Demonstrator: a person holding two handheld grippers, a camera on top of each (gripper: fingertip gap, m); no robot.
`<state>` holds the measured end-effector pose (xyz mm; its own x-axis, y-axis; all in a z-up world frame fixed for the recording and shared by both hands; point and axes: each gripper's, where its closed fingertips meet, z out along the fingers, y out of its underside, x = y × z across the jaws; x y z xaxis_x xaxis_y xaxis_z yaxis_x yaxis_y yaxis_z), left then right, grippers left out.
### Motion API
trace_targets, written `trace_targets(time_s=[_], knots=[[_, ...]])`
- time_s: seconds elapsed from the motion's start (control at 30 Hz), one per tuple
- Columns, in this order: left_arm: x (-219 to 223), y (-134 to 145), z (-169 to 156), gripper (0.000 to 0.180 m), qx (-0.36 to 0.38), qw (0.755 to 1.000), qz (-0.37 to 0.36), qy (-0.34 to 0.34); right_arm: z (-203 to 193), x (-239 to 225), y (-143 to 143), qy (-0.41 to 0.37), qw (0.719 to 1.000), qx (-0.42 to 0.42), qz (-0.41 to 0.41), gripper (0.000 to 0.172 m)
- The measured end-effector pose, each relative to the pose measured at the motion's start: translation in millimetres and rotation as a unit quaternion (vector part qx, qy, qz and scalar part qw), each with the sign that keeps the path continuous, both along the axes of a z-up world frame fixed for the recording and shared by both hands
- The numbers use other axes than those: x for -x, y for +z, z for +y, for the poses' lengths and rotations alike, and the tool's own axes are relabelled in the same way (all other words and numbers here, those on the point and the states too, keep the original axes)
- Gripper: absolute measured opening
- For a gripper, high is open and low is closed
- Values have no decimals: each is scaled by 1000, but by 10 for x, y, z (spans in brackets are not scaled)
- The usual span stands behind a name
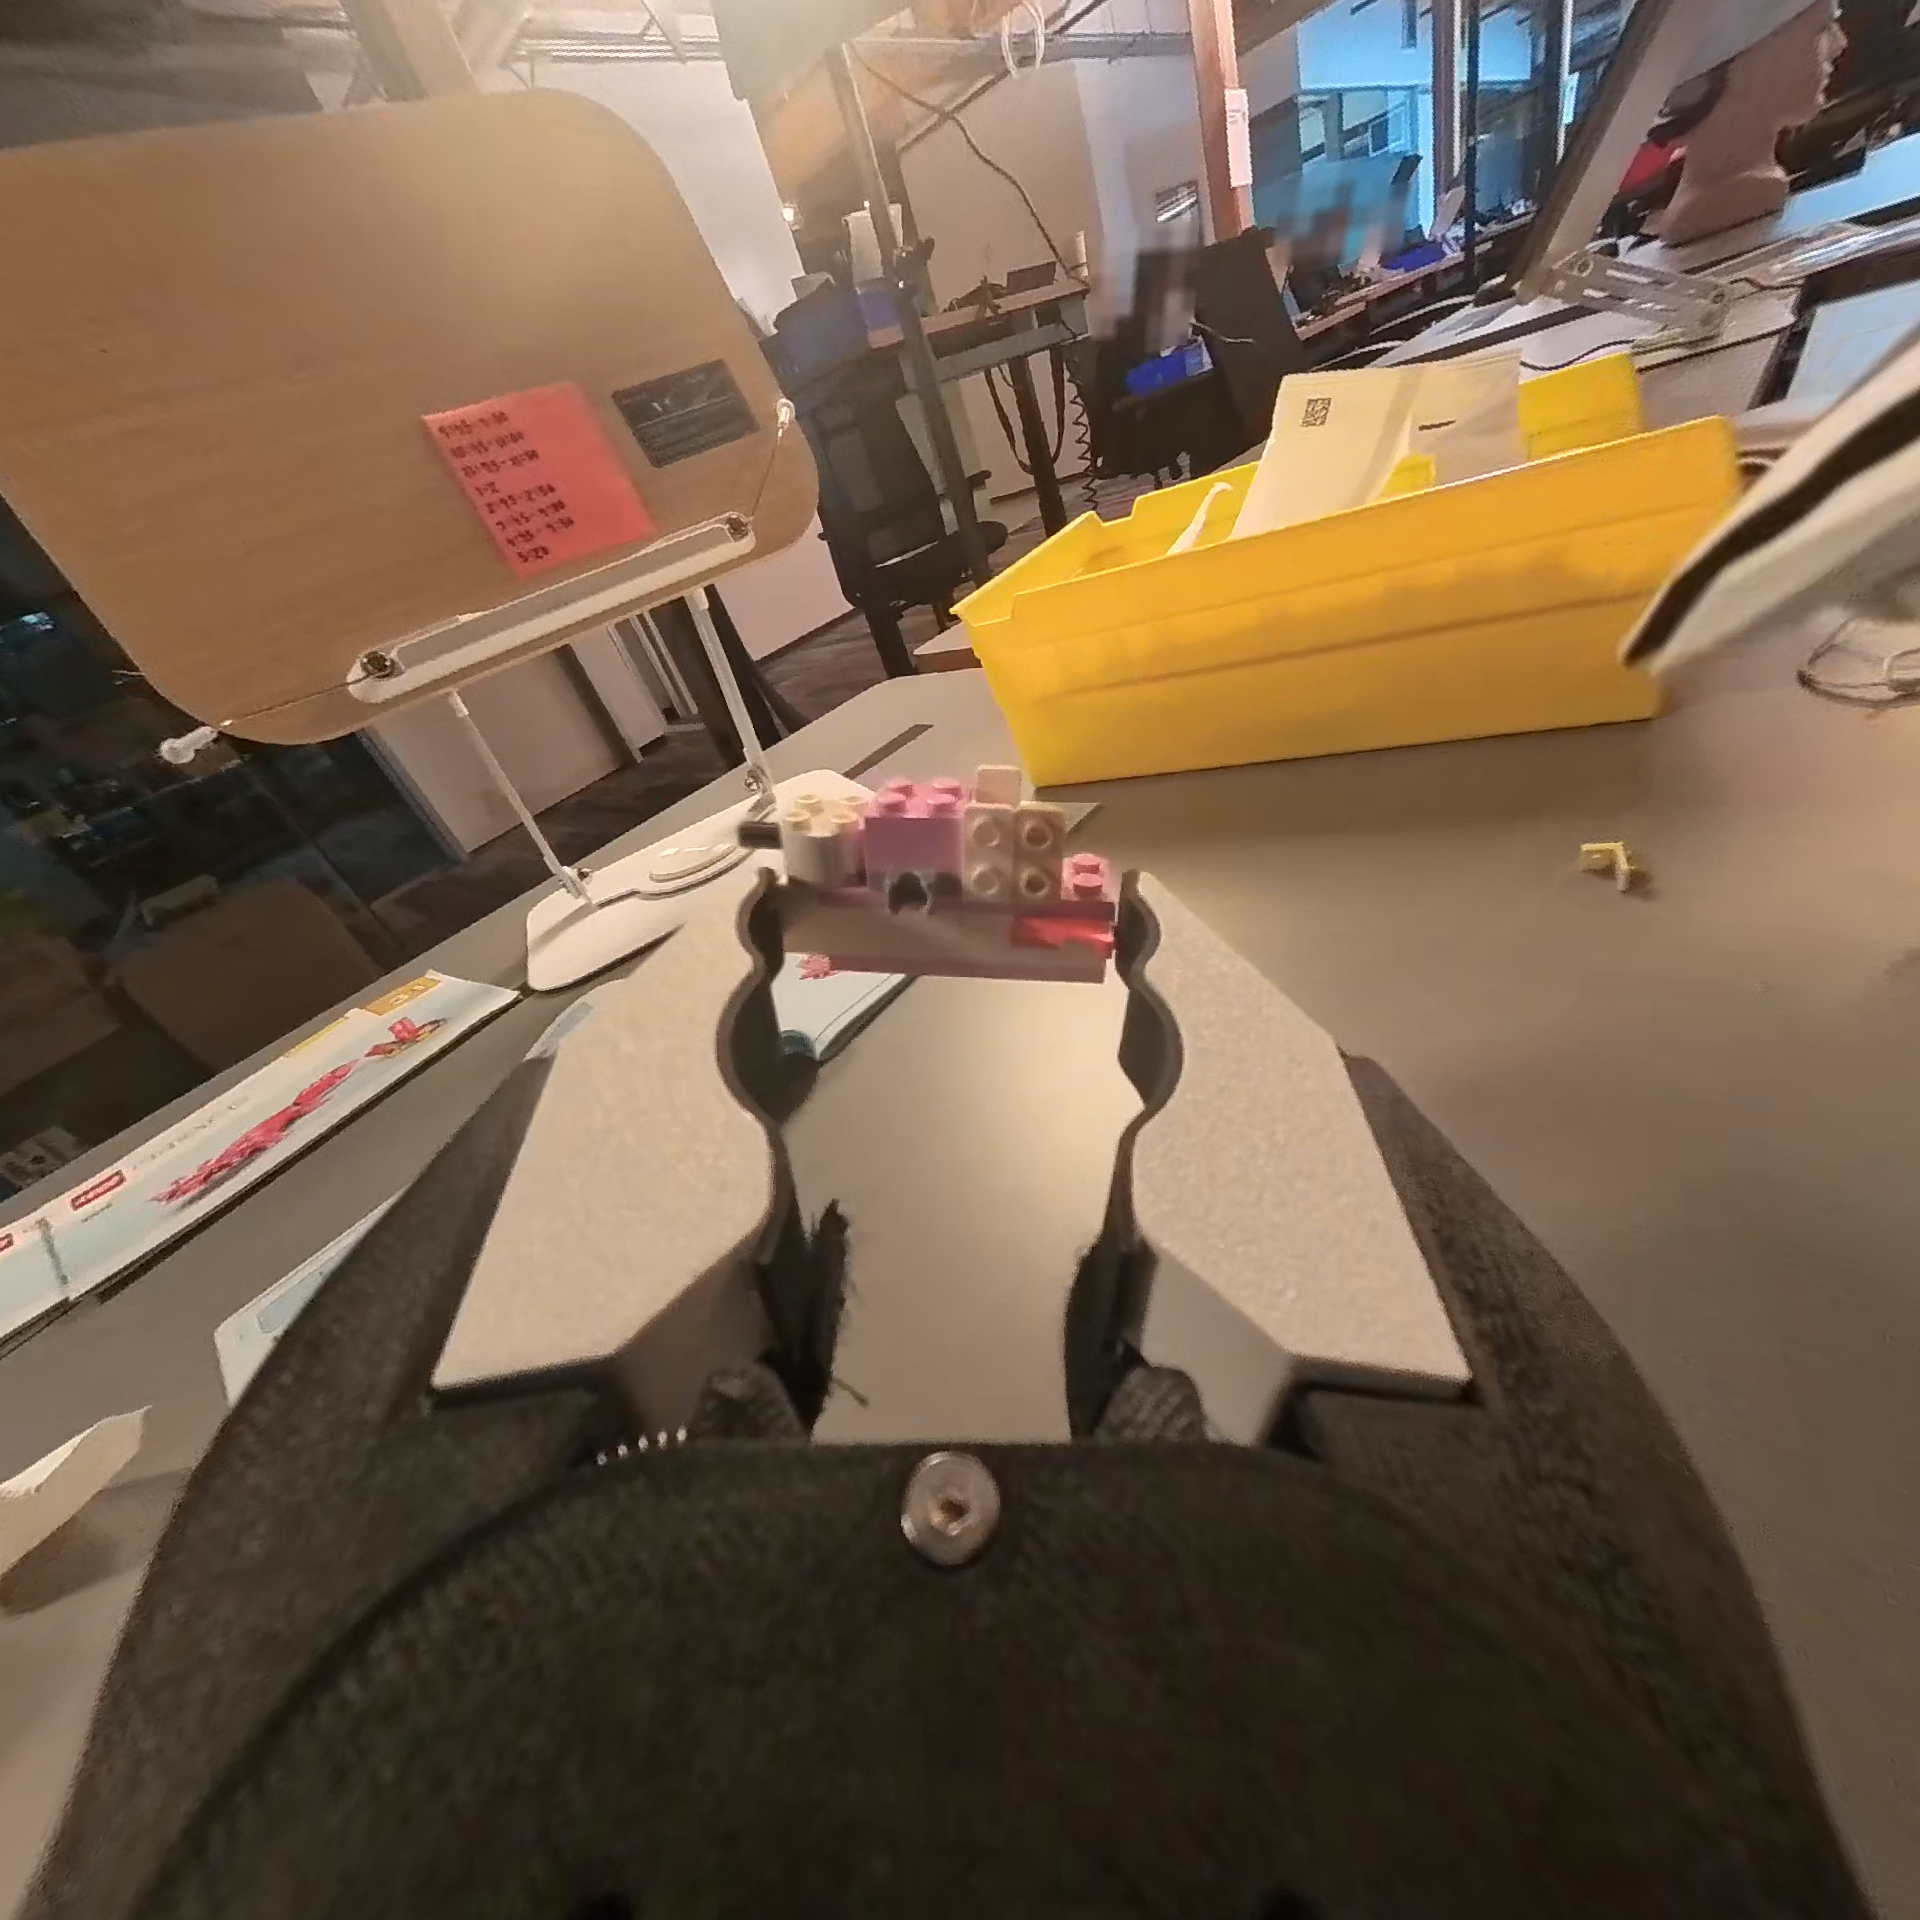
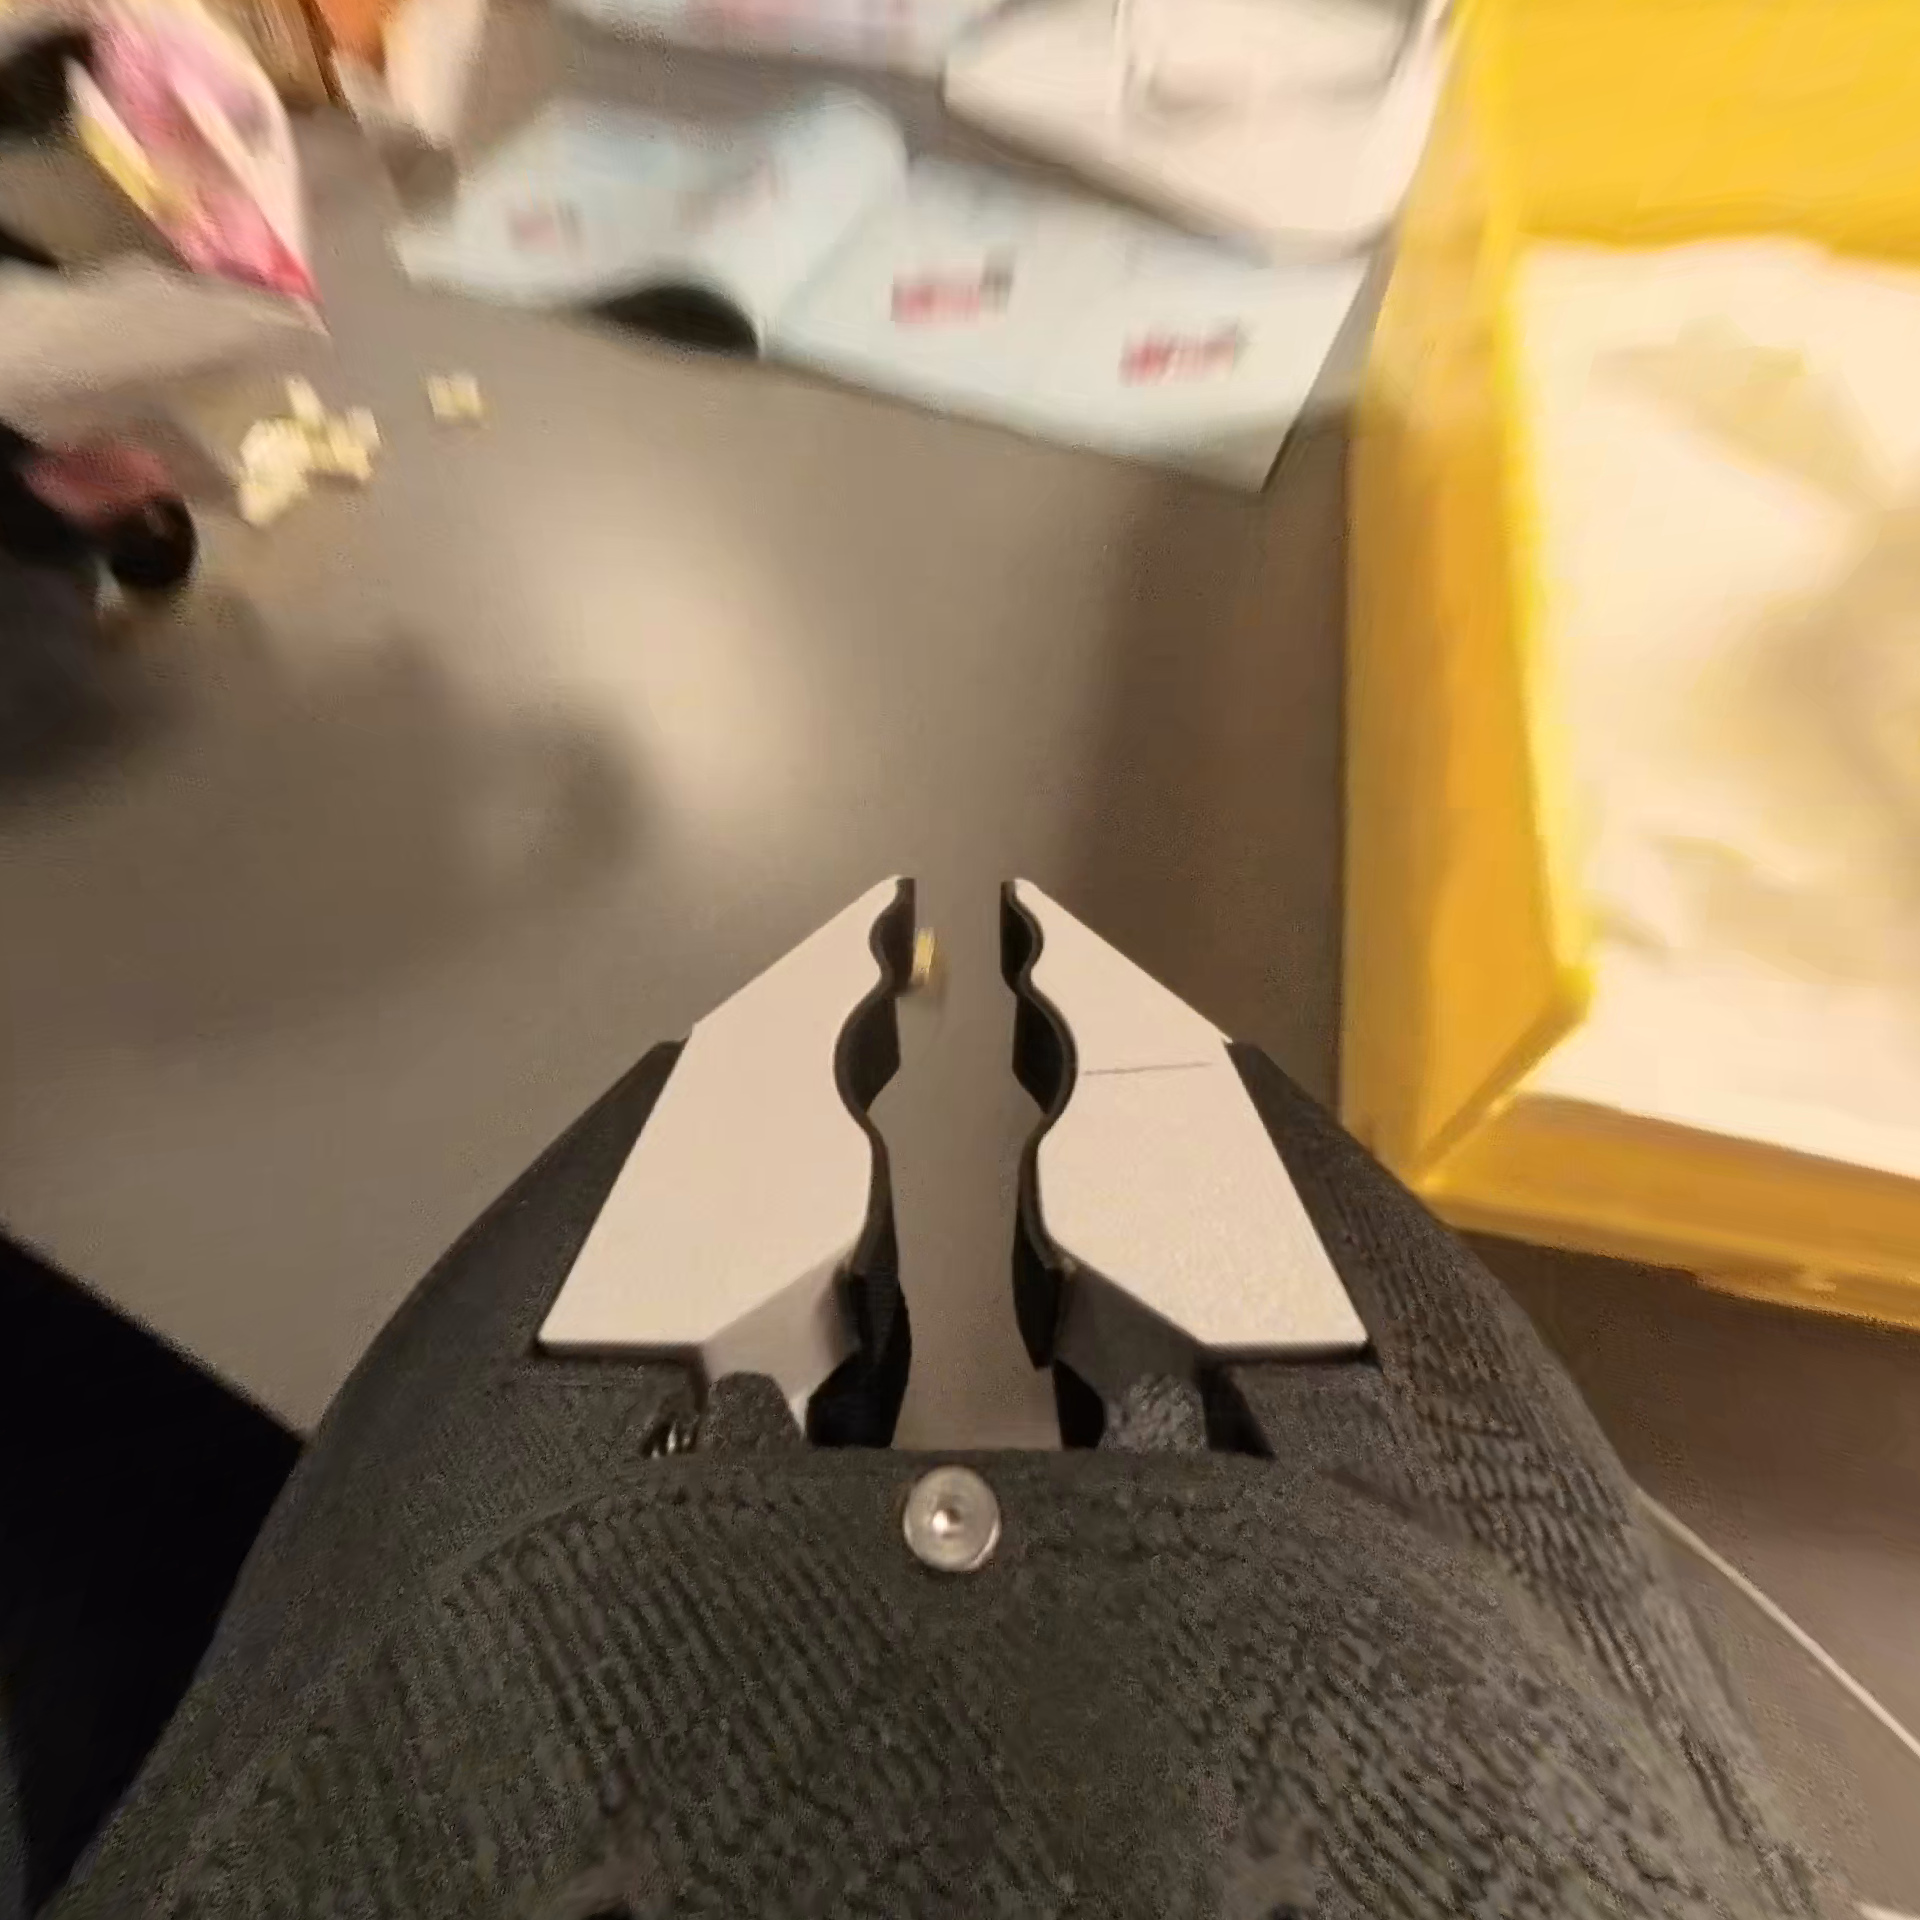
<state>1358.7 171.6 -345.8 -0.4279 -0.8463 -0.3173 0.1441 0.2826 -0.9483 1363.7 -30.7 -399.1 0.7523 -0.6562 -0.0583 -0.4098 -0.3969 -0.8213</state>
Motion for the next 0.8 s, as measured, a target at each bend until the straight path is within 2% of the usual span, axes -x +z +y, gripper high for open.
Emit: trace_targets(time_s=[0.07, 0.13, 0.23, 0.3, 0.43, 0.53, 0.6, 0.67, 0.77, 0.8], knots=[[8, -12, -26, 64, -4, 1000, 2, -5, 52, 95, -194, 40, 998, 43, 30, 13], [13, -26, -43, 64, -8, 1000, 5, -10, 150, 209, -274, 106, 989, 107, -2, 16], [21, -33, -63, 64, -8, 1000, 8, -16, 215, 283, -384, 197, 947, 245, -72, 17], [23, -43, -76, 64, -7, 1000, 11, -21, 228, 283, -441, 242, 917, 306, -83, 19], [35, -51, -107, 64, -9, 999, 15, -29, 249, 268, -493, 323, 871, 362, -78, 23], [33, -53, -105, 64, -10, 999, 16, -28, 187, 208, -505, 341, 853, 390, -56, 23], [32, -54, -105, 64, -8, 999, 18, -29, 174, 191, -517, 349, 850, 392, -39, 19], [35, -54, -113, 64, -5, 999, 19, -32, 182, 170, -523, 345, 857, 381, -20, 18], [40, -61, -130, 64, -1, 999, 24, -39, 176, 141, -545, 329, 869, 369, 1, 1], [41, -61, -131, 64, 1, 999, 25, -40, 203, 130, -542, 319, 878, 358, 3, 1]])
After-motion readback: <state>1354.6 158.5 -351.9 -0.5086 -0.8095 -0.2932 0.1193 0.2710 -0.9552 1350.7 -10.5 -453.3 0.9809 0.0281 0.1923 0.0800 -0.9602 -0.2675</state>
